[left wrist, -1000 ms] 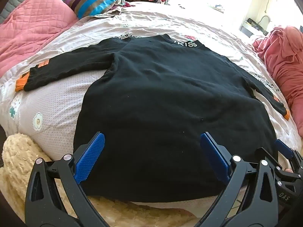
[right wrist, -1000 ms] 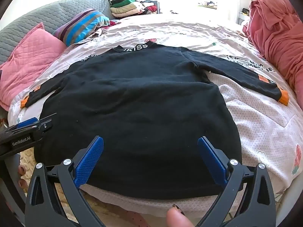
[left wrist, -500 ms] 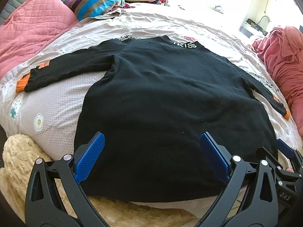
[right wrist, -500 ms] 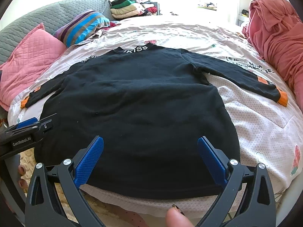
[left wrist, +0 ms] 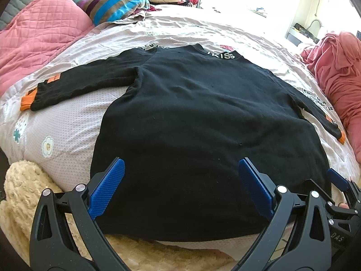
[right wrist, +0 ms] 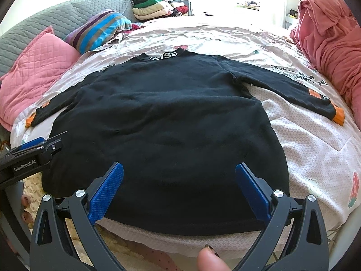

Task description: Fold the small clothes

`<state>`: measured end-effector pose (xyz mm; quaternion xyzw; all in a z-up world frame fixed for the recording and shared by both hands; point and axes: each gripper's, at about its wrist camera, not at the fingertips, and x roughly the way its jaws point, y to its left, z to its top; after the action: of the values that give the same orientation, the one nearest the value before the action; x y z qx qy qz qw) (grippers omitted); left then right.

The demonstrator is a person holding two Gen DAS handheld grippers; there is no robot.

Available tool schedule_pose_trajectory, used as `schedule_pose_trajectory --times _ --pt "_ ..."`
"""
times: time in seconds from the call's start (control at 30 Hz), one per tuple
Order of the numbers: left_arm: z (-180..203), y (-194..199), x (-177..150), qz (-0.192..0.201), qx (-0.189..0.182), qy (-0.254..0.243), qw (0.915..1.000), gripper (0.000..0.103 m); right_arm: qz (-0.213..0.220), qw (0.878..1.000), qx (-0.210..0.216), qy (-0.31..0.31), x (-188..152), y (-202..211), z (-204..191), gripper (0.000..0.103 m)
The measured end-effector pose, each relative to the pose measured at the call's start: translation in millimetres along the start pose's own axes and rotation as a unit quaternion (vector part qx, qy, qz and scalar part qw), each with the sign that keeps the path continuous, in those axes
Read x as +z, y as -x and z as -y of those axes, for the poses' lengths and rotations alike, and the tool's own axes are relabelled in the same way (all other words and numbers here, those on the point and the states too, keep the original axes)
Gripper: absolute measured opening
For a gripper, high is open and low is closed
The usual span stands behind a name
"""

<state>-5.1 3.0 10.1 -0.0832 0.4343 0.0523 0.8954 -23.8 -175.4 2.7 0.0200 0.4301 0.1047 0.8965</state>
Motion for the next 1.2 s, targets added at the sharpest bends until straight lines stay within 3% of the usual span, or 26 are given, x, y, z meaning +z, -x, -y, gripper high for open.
schedule_pose_trajectory --times 1.2 --pt "-1.2 -0.9 4.2 0.004 -0.002 0.0 1.0 0.095 -0.002 1.0 -0.004 -0.007 5.5 -5.8 1.6 0.099"
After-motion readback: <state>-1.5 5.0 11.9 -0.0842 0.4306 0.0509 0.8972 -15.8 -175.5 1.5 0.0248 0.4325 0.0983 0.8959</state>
